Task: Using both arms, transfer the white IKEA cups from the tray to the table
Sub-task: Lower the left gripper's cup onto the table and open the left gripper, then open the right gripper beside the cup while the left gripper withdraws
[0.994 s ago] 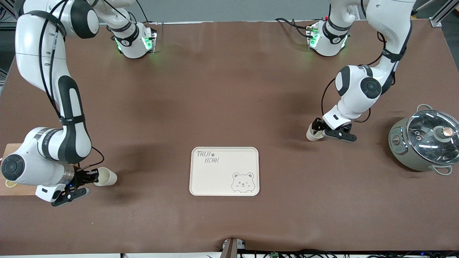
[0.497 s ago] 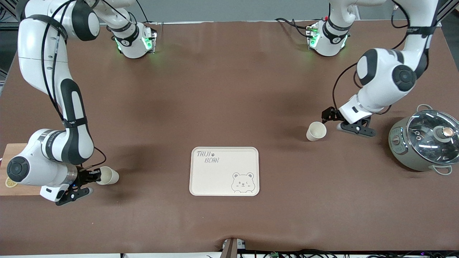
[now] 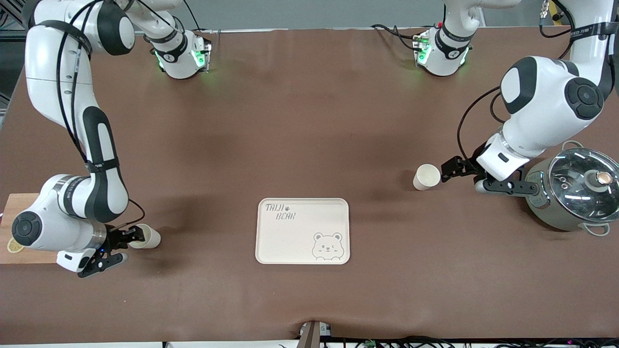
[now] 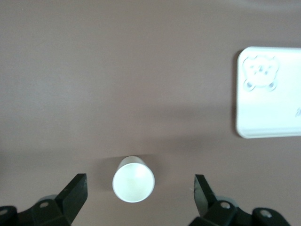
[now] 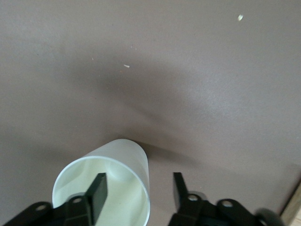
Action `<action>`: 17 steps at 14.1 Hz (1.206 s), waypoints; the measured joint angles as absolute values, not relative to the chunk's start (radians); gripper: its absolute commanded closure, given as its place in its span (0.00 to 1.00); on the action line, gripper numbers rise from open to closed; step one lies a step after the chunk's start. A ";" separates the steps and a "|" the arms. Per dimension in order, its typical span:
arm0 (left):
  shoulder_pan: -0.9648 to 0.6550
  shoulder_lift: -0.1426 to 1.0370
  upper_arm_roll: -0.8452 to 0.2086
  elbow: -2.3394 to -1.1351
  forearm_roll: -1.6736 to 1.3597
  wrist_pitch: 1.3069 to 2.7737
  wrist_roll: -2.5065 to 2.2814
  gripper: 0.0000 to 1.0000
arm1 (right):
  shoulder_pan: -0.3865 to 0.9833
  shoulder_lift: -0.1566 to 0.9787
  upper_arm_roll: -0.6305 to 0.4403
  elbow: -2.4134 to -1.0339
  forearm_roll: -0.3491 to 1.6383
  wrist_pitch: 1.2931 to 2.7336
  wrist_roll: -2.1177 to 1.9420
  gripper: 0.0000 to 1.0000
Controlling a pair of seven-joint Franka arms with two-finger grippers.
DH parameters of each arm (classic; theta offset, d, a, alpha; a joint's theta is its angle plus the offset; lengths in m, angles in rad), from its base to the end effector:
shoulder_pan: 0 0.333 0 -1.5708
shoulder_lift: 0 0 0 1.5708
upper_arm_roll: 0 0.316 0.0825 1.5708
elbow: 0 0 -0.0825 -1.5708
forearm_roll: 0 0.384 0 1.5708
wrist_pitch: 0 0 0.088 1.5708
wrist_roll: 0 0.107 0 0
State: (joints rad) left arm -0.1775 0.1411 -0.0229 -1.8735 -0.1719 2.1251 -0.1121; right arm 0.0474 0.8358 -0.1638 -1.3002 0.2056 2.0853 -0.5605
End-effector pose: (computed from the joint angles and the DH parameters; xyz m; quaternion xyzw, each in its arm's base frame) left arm 0.5943 -0.1280 0.4479 0.9955 -0.0027 0.0423 0.0846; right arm 0.7403 -0.0476 0.2417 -0.9805 -0.1937 0.0092 0.0322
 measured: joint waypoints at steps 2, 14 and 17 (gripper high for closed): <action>-0.224 0.147 -0.025 -1.819 -0.115 2.072 -0.191 0.00 | 0.049 0.819 -0.162 -1.293 0.206 2.086 -0.560 0.00; -0.181 0.062 -0.019 -1.502 -0.009 1.596 -0.027 0.00 | 0.046 0.527 -0.172 -1.289 0.198 1.807 -0.298 0.00; -0.174 0.050 -0.018 -1.502 -0.009 1.564 -0.020 0.00 | 0.046 0.438 -0.176 -1.289 0.155 1.700 -0.244 0.00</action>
State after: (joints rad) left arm -0.1738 0.0502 -0.0178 -1.5016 -0.0086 1.5638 -0.0201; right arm 0.0462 0.4377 -0.1756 -1.2891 0.1546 1.7001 -0.2437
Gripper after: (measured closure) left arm 0.000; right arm 0.000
